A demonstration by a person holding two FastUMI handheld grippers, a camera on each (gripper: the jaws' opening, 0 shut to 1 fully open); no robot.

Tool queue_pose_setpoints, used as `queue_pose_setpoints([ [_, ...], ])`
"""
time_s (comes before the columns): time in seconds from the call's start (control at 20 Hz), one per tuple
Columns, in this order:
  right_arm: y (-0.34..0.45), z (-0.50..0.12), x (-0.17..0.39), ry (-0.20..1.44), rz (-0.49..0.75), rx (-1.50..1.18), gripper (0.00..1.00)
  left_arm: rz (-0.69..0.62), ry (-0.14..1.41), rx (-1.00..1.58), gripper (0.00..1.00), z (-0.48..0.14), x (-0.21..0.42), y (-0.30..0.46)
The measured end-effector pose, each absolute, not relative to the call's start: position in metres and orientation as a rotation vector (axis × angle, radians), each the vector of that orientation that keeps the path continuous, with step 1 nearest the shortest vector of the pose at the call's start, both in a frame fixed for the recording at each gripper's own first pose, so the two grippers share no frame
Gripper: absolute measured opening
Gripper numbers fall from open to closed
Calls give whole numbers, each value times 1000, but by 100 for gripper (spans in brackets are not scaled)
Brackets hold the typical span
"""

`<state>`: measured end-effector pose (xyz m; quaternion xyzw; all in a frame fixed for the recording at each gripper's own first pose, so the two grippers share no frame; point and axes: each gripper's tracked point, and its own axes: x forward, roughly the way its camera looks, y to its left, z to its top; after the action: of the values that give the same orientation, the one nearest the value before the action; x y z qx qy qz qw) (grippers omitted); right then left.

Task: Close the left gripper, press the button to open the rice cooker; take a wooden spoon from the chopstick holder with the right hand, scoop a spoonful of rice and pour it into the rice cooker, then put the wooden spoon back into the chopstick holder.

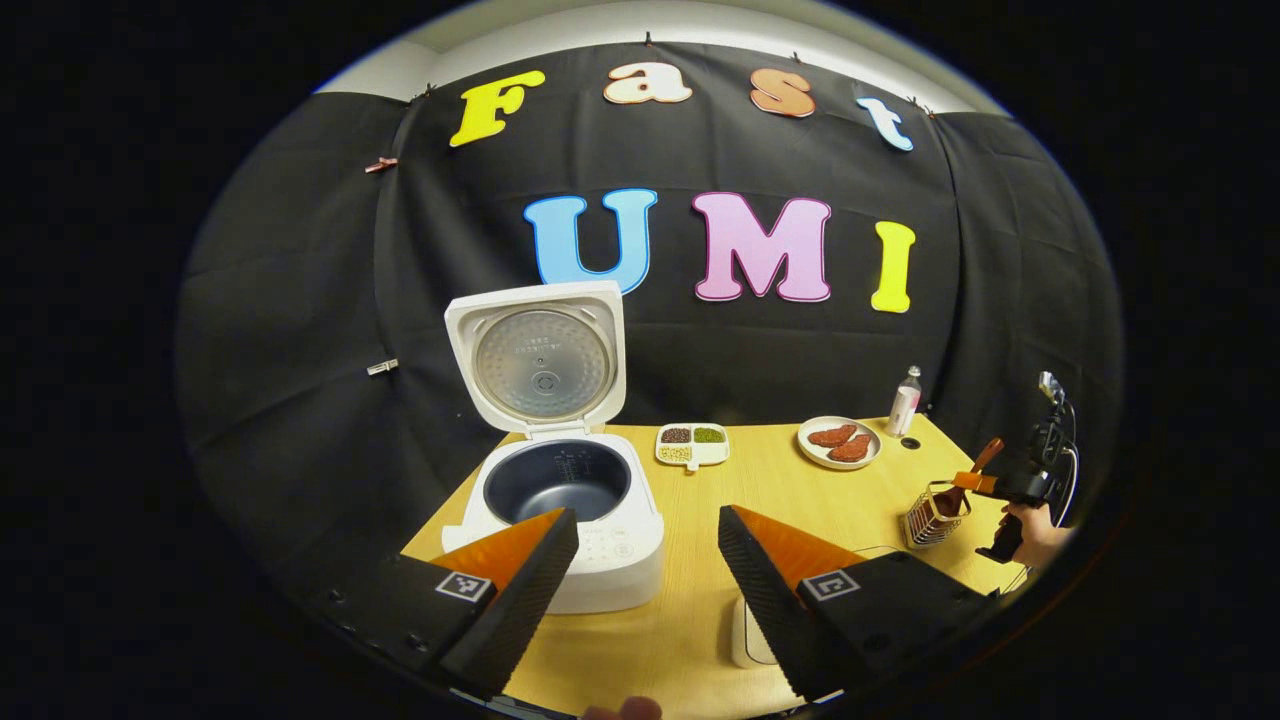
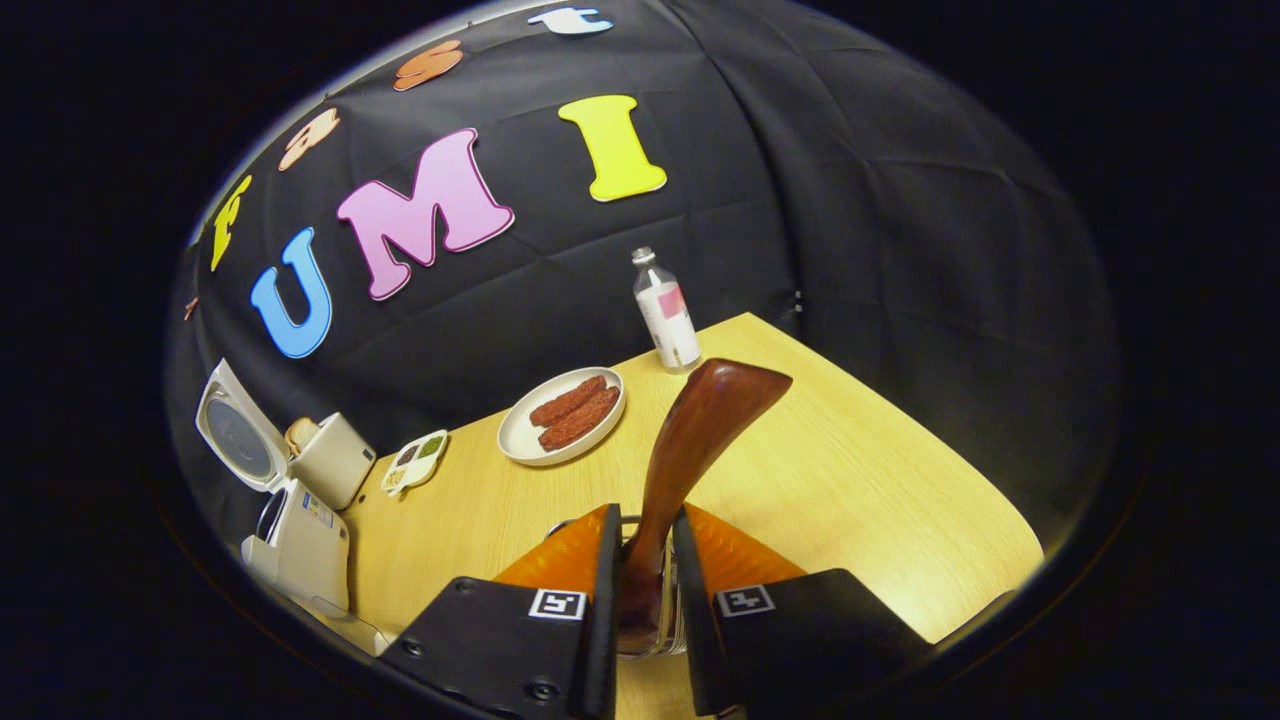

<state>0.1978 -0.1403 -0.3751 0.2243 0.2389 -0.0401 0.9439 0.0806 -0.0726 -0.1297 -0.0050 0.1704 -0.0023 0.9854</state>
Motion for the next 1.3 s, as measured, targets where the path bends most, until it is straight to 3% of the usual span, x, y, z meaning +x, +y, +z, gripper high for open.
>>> queue_pose_setpoints([
  [0.05, -140, -372, 199, 476, -80, 455, 33, -7, 344, -13, 97, -131, 80, -72],
  [0.2, -135, -381, 190, 513, -57, 486, 32, -6, 350, -17, 97, -133, 79, -70],
  [0.3, -130, -378, 194, 510, -34, 523, 22, -2, 348, -19, 97, -134, 78, -69],
  [0.35, -130, -375, 195, 503, -31, 528, 24, -2, 347, -22, 97, -134, 79, -69],
  [0.4, -130, -374, 193, 509, -29, 520, 18, -1, 346, -21, 97, -132, 79, -69],
  [0.6, -133, -366, 194, 493, -59, 542, 10, -2, 338, -8, 97, -130, 76, -67],
  [0.95, -150, -316, 195, 413, -60, 586, 10, 0, 337, -26, 97, -131, 74, -62],
  [1.3, -122, -238, 160, 336, 29, 563, 10, -26, 312, -49, 97, -126, 74, -60],
])
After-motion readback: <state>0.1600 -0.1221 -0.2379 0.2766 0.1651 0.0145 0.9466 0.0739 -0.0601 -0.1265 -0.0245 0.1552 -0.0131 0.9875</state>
